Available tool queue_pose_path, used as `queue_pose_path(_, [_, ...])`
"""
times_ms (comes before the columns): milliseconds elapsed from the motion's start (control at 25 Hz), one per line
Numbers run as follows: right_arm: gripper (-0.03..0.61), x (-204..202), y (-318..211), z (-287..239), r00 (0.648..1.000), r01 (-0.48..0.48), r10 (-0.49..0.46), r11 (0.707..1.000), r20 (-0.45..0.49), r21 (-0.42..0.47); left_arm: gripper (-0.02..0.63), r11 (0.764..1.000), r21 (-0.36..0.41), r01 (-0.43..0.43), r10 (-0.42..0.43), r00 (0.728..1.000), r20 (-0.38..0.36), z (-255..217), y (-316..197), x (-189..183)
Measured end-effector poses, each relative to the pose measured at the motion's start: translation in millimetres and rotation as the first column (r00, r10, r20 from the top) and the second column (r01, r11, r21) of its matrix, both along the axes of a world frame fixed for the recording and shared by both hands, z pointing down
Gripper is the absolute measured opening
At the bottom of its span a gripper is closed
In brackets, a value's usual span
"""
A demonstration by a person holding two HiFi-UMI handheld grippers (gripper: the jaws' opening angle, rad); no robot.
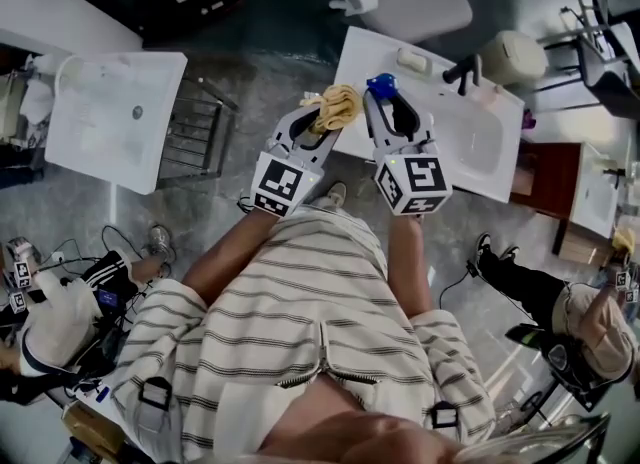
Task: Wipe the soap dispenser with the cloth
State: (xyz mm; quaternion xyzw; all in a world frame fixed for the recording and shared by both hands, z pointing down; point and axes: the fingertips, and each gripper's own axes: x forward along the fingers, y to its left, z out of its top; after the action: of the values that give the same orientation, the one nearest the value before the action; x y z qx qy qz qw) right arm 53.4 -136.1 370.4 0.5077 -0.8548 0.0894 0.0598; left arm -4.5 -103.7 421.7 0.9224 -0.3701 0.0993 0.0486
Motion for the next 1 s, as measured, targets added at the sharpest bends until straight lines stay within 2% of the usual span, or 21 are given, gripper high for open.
queue_pose_path(520, [0.124, 6.3, 4.2, -12.0, 1.0, -0.017, 0.017, 1.0, -0.006, 0.026, 0.114, 0.997, 0.013, -0.075, 0.075, 0.997, -0.006, -3.7, 11.9, 22.8])
queue_pose_path(1000, [0.124, -6.8, 7.2, -16.1, 1.0, -0.009, 0.009, 0.999, -0.006, 0.039, 0.114, 0.988, 0.043, -0.146, 0.145, 0.989, 0.014, 0.1, 20.3, 49.6])
